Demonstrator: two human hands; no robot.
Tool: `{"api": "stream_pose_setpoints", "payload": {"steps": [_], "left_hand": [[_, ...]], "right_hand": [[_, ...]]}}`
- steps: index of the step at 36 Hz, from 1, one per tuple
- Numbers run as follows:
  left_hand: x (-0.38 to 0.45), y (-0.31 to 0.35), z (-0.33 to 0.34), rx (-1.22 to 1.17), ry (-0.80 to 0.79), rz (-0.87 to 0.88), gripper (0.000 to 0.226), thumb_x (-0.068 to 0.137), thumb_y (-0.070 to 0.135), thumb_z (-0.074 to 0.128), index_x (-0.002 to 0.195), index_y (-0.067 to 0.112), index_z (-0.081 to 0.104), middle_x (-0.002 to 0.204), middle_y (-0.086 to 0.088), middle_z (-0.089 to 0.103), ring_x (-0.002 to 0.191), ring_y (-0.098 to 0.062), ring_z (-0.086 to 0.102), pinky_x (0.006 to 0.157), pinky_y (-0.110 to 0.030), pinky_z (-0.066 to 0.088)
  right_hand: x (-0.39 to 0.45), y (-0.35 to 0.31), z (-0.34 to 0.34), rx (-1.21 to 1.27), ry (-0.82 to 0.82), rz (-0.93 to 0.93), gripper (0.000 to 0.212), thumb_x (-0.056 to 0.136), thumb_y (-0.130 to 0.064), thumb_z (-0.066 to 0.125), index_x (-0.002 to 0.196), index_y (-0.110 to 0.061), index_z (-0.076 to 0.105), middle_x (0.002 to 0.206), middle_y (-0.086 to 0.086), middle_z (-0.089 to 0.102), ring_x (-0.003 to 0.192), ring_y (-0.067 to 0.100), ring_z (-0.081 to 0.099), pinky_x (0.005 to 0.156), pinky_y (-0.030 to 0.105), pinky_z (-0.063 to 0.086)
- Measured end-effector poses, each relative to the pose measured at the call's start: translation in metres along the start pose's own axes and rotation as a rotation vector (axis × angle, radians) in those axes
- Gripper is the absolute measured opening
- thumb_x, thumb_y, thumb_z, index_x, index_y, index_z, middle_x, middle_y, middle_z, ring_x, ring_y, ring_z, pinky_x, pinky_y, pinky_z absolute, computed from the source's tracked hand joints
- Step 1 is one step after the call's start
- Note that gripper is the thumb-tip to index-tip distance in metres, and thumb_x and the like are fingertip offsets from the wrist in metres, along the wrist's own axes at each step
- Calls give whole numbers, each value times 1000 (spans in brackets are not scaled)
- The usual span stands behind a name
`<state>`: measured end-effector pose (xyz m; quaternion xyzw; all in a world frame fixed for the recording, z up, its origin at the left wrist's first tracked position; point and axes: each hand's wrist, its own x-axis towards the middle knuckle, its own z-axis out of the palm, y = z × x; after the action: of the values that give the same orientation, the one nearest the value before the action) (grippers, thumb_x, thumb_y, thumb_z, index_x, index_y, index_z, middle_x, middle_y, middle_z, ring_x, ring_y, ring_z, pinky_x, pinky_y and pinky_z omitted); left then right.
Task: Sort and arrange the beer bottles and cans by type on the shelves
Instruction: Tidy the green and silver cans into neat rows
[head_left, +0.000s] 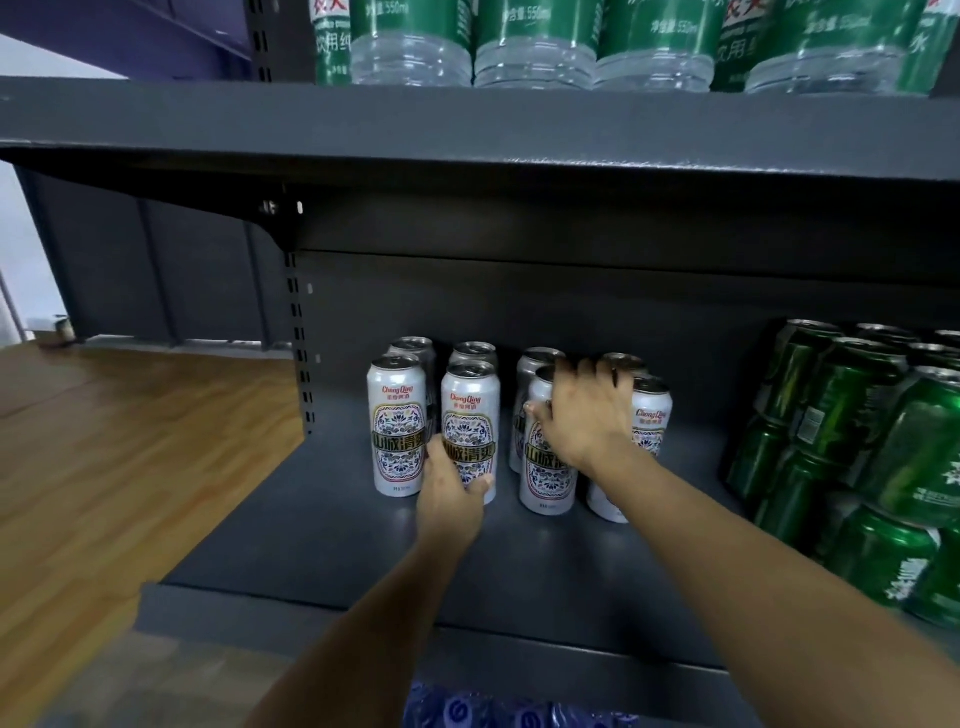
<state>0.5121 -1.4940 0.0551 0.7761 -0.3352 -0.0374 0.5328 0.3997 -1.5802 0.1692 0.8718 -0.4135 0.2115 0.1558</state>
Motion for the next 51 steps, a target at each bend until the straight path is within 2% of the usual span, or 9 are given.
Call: {"api": "stream_pose_setpoints", "payload": {"steps": [7, 12, 16, 22, 29, 36, 42, 45, 51], "left_hand": [[-12, -7, -4, 45, 79, -73, 59, 81, 32, 73, 128, 18, 40, 122, -2, 55, 107, -26, 58, 86, -43, 50], [-14, -4, -30, 18, 370, -54, 31, 87, 29, 65, 107, 17, 45, 99, -1, 56, 92, -24, 59, 69, -35, 44], [3, -14, -52, 50, 464, -99, 59, 80, 25, 75, 127, 8, 45, 119, -9, 52, 115, -29, 48, 84, -43, 44], [21, -31, -56, 29, 188, -187, 105, 70, 35, 84, 149, 10, 20, 145, -16, 33, 136, -34, 31, 104, -49, 35], [29, -37, -53, 37, 129, -176, 71, 74, 29, 82, 129, 10, 42, 126, -13, 51, 118, -34, 51, 93, -46, 46], [33, -36, -58, 59, 89, -184, 72, 76, 29, 80, 133, 11, 40, 130, -13, 53, 122, -34, 49, 96, -49, 45], [17, -16, -51, 64, 404, -121, 56, 80, 22, 73, 125, 2, 45, 118, -21, 49, 115, -38, 45, 87, -50, 43], [9, -4, -48, 62, 512, 9, 35, 86, 21, 65, 113, 5, 49, 102, -13, 51, 100, -33, 50, 75, -46, 43], [-7, 13, -27, 73, 413, 122, 30, 89, 25, 61, 111, 8, 51, 103, -9, 54, 101, -29, 51, 78, -46, 47]], "right_hand": [[-1, -3, -3, 28, -41, 28, 57, 94, -53, 45, 135, -14, 40, 131, 10, 48, 127, 29, 37, 102, 41, 25], [0, -5, -5, 27, -61, 44, 58, 93, -53, 46, 135, -13, 40, 132, 10, 48, 128, 30, 36, 102, 41, 26], [1, -5, -6, 19, -80, 52, 60, 93, -55, 46, 135, -12, 39, 133, 12, 47, 130, 31, 35, 103, 41, 26], [2, -6, -6, 20, -90, 66, 60, 93, -56, 46, 135, -13, 40, 134, 11, 47, 130, 30, 34, 103, 41, 26], [3, -6, -3, 25, -88, 70, 58, 93, -55, 47, 133, -14, 41, 132, 10, 47, 129, 30, 35, 103, 42, 26], [3, -3, -7, -10, -85, 21, 68, 93, -61, 41, 140, -13, 36, 137, 10, 46, 131, 30, 34, 105, 42, 25], [-3, 54, -22, 285, 79, 248, 56, 99, -55, 29, 145, -26, 36, 145, 7, 45, 133, 30, 33, 107, 44, 20], [-8, 93, -16, 465, -29, 336, 56, 98, -57, 28, 143, -27, 41, 145, 11, 46, 132, 35, 37, 107, 44, 26], [-20, 113, -3, 702, -200, 285, 75, 86, -55, 60, 145, -13, 39, 146, 12, 47, 133, 29, 44, 109, 41, 36]]}}
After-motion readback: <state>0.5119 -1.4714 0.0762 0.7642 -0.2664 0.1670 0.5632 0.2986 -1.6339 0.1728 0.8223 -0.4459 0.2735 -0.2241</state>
